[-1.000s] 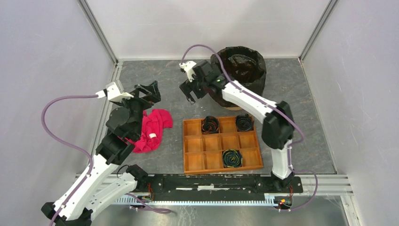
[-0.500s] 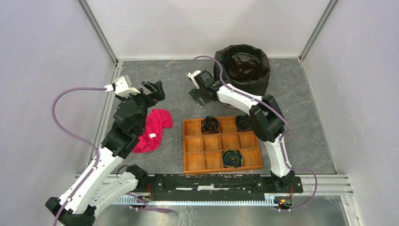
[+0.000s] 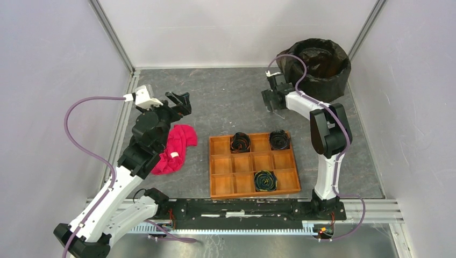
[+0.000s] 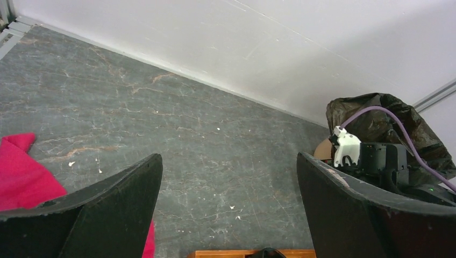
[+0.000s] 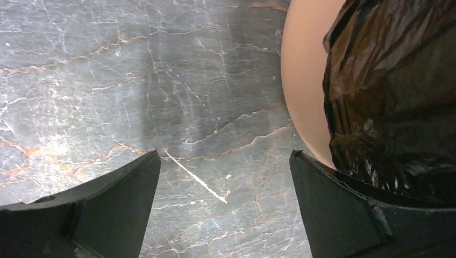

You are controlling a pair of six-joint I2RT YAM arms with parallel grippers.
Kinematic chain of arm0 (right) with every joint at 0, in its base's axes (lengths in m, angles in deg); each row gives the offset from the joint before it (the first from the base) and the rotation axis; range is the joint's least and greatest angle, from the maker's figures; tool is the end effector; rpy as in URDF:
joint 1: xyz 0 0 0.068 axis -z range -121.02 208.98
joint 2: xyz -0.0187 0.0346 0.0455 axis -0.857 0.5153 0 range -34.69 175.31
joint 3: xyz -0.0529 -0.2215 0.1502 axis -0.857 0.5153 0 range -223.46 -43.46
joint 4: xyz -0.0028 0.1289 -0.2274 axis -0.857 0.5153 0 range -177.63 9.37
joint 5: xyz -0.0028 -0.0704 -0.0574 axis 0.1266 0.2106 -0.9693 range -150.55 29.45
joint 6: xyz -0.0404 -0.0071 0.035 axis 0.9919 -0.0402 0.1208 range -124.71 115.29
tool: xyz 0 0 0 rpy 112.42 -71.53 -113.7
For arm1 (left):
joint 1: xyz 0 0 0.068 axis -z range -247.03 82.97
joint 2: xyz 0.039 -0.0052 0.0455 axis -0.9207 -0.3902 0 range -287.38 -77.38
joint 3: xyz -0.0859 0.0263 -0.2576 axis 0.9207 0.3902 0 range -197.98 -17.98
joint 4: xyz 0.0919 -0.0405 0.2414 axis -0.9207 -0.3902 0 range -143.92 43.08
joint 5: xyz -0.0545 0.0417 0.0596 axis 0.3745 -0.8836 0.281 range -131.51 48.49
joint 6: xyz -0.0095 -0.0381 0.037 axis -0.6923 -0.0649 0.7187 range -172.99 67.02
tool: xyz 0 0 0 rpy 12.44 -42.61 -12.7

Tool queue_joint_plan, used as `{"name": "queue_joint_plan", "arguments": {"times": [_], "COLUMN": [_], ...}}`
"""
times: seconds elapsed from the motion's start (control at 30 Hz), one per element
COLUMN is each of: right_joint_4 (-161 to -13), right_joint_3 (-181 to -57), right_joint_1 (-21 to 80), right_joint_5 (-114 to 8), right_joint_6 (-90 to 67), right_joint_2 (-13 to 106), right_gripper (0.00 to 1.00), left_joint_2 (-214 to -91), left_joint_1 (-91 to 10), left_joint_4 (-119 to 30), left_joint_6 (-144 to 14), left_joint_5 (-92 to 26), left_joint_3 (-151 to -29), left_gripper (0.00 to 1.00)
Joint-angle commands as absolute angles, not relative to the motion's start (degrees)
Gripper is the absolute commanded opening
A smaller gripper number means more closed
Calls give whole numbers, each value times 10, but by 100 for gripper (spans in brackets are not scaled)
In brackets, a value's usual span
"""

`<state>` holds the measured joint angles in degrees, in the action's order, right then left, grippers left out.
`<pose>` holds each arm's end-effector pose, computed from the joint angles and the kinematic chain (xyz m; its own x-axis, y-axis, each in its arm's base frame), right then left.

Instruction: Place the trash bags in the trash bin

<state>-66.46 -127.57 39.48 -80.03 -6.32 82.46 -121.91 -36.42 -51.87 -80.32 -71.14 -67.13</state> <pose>0.4199 0.1361 0.1779 -0.7679 -0.2439 -0.5923 -0.1094 0.9610 -0.2539 0.1606 -0.0746 0.3775 -0.0123 -0.4566 -0.8896 0.0128 0.8895 -0.4567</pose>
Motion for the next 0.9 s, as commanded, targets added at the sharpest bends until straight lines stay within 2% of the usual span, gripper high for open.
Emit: {"name": "queue_joint_plan", "arguments": {"times": [0.0,0.13,0.4,0.57,0.77,0.87], "right_joint_4": [-719,-739,-678,-749,-742,-722], "right_joint_3": [-1247,-1294,-1630,-1627,-1629,-1610], "right_joint_1": [369,334,332,342,355,371], "right_joint_5": [-740,-720,-738,-863,-1037,-1079], "right_joint_6": [-52,-17,-97,-114,-36,-4], "right_joint_2": [768,783,971,996,996,988], "right_gripper": [98,98,98,98,98,98], "left_joint_2": [-1220,-1224,-1221,-1220,-1217,-1217], "left_joint_1": [-368,-371,-377,-378,-377,-376], "left_joint_4": [-501,-501,-498,-501,-496,-494], "left_joint_6": [-822,-825,-828,-827,-833,-835], "left_joint_5": [-707,-701,-694,-696,-690,-687], "left_joint_3": [-680,-679,-677,-678,-671,-670], "left_gripper": [100,100,100,100,100,100]}}
